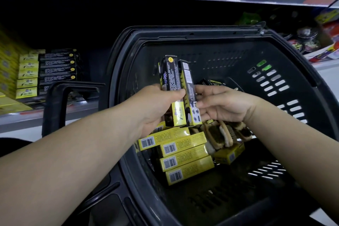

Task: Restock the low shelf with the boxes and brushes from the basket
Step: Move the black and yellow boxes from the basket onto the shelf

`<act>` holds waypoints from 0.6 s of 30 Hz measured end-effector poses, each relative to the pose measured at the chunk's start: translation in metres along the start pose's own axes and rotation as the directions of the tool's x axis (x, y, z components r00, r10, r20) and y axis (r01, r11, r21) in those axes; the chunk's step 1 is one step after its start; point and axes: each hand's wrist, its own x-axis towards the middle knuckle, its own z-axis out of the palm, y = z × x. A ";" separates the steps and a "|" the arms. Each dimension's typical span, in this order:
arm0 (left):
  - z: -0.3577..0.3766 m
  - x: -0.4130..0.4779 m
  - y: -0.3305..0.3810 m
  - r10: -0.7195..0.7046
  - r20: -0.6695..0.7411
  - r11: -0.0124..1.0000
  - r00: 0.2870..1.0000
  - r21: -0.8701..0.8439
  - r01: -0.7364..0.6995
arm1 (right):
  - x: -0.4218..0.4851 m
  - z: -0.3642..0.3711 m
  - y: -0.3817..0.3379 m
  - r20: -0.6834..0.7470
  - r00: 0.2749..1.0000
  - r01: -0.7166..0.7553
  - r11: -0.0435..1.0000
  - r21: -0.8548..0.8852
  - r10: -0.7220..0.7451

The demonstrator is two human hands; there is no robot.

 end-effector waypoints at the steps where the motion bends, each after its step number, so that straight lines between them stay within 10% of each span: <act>1: 0.000 -0.001 0.000 0.009 -0.008 1.000 1.000 0.016 -0.009 | 0.003 0.005 0.000 -0.023 1.000 0.010 0.999 -0.045 -0.011; 6: 0.000 -0.003 0.002 0.018 0.001 1.000 1.000 0.008 -0.018 | 0.010 0.021 0.003 -0.217 0.964 0.097 0.962 -0.254 -0.155; 18: 0.001 0.000 0.003 -0.039 -0.012 0.999 0.999 -0.013 0.039 | 0.012 0.020 0.004 -0.274 0.942 0.231 0.966 0.112 -0.193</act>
